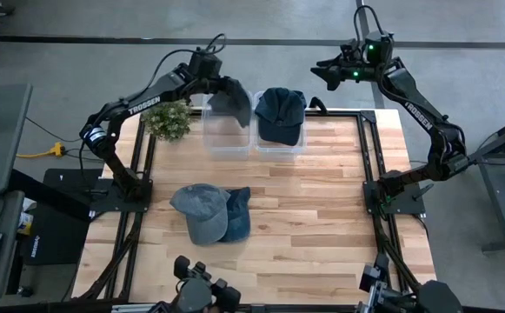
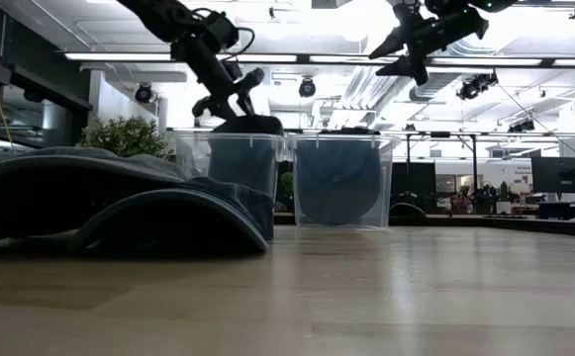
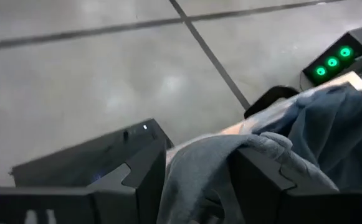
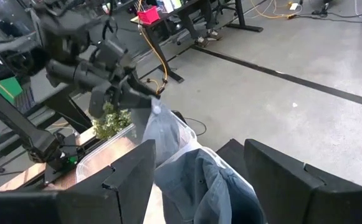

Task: Pick & Place hat
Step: Put the right gray cap into the left transparent bin, then put the gray cap into the left transparent bin

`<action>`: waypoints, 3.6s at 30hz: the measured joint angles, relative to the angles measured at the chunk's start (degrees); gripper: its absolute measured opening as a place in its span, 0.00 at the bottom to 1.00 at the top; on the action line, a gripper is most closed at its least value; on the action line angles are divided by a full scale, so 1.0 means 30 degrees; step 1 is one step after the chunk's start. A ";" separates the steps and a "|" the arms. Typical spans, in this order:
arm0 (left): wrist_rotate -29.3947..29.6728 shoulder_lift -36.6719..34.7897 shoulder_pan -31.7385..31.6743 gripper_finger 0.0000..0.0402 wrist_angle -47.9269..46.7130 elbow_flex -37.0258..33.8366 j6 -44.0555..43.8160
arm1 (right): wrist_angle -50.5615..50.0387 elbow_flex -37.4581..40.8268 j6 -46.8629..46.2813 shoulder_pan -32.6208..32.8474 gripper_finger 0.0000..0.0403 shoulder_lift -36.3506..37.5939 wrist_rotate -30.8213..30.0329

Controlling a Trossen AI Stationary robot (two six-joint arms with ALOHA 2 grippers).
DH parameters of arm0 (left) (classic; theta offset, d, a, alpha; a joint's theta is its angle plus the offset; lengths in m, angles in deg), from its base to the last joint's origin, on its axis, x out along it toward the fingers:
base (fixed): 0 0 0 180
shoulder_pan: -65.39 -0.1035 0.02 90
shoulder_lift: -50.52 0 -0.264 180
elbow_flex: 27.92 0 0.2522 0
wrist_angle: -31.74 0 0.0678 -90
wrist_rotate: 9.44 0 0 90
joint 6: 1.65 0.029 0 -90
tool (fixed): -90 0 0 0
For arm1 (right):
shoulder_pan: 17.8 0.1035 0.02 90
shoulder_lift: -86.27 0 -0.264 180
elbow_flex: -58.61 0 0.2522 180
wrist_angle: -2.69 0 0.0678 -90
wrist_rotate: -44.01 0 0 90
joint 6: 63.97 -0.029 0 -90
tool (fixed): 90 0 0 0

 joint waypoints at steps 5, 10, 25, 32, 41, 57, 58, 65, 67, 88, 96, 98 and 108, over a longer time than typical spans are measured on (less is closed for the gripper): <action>0.0345 0.0000 0.0000 0.42 -0.0203 0.0561 0.0438 | -0.0006 0.0000 0.0007 0.0000 0.59 0.0000 0.0137; 0.0338 0.0000 0.0000 0.42 -0.0409 0.0660 0.0421 | -0.0050 0.0000 0.0015 0.0000 0.59 0.0000 0.0151; 0.0918 0.0000 0.0000 0.42 -0.3571 0.0674 -0.2134 | -0.0327 0.0000 0.0168 0.0000 0.59 0.0000 0.0137; 0.2233 -0.0063 0.0124 0.42 -0.2215 0.0674 -0.0472 | -0.0363 0.0000 0.0175 0.0000 0.59 0.0000 0.0285; 0.1926 -0.1263 0.0131 0.42 -0.1924 0.0674 0.2602 | -0.0912 0.0000 0.0321 0.0004 0.59 0.0000 0.0920; 0.0965 -0.5961 0.3348 0.42 -0.9540 0.0733 0.0360 | -0.0990 0.0000 0.0646 0.0005 0.59 0.0000 0.3506; 0.1234 -0.5978 0.3861 0.42 -1.0167 0.0726 -0.0045 | -0.0990 0.0000 0.0676 0.0047 0.59 0.0000 0.3669; 0.4179 -0.5963 0.8298 0.42 -1.3311 0.0667 -0.4343 | -0.0997 0.0000 0.1292 0.0562 0.59 0.0000 0.4538; 0.5208 -0.5962 0.9804 0.42 -1.3600 0.0609 -0.5719 | -0.1029 0.0000 0.1311 0.0854 0.59 0.0000 0.4544; 0.9052 -0.3297 2.4209 0.42 -1.5832 -0.2936 -1.5208 | -0.1689 0.0000 0.1844 0.4088 0.59 0.0000 0.3963; 0.8993 -0.0251 2.7276 0.42 -1.5367 -0.2896 -1.6904 | -0.1689 0.0000 0.1800 0.5167 0.59 0.0000 0.2657; 0.9059 0.0506 2.7933 0.42 -1.5330 -0.2896 -1.7674 | -0.1697 0.0000 0.1800 0.5478 0.59 0.0000 0.2651; 0.9373 0.3507 3.0260 0.42 -1.5047 -0.1877 -1.7372 | -0.1911 0.0000 0.2403 0.6981 0.59 0.0000 0.1741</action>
